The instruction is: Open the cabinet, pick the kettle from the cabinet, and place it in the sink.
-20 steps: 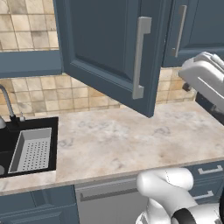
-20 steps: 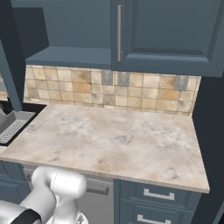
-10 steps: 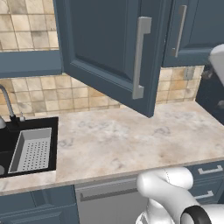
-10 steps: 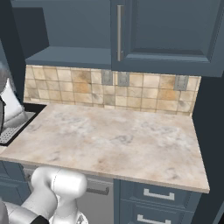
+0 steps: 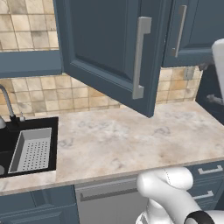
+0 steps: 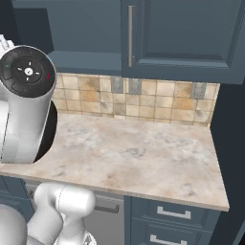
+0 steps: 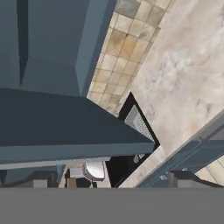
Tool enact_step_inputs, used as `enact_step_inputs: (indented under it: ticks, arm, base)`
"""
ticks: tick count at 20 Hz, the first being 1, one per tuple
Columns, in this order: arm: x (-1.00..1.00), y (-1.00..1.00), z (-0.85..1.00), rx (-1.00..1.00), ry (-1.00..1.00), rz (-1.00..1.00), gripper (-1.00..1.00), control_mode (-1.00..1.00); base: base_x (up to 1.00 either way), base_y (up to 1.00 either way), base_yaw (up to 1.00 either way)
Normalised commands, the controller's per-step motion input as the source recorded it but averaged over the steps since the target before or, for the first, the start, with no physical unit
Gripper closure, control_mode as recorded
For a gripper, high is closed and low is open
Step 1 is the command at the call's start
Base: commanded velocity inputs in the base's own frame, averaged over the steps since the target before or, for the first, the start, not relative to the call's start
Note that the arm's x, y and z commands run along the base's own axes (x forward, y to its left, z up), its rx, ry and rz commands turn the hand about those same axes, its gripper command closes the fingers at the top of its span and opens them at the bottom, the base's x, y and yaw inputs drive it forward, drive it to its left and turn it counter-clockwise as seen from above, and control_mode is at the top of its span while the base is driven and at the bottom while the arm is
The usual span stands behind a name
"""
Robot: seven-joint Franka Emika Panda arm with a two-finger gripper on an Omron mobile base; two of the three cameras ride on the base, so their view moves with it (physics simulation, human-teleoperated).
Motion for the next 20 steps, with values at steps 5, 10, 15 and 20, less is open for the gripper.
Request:
enact_step_inputs:
  ticks: [5, 10, 15, 20]
  arm:
    - [0.47, 0.06, -0.16, 0.18, 0.0, 0.09, -1.0, -1.0]
    - [0.43, 0.16, -0.15, 0.18, 0.0, 0.11, -1.0, -1.0]
    - [0.41, 0.17, -0.07, 0.19, 0.02, 0.1, -1.0, -1.0]
    - [0.33, 0.22, -0.02, 0.16, 0.01, 0.1, -1.0, -1.0]
  base:
    - [0.0, 0.0, 0.0]
    - [0.0, 0.0, 0.0]
    - [0.0, 0.0, 0.0]
    - [0.0, 0.0, 0.0]
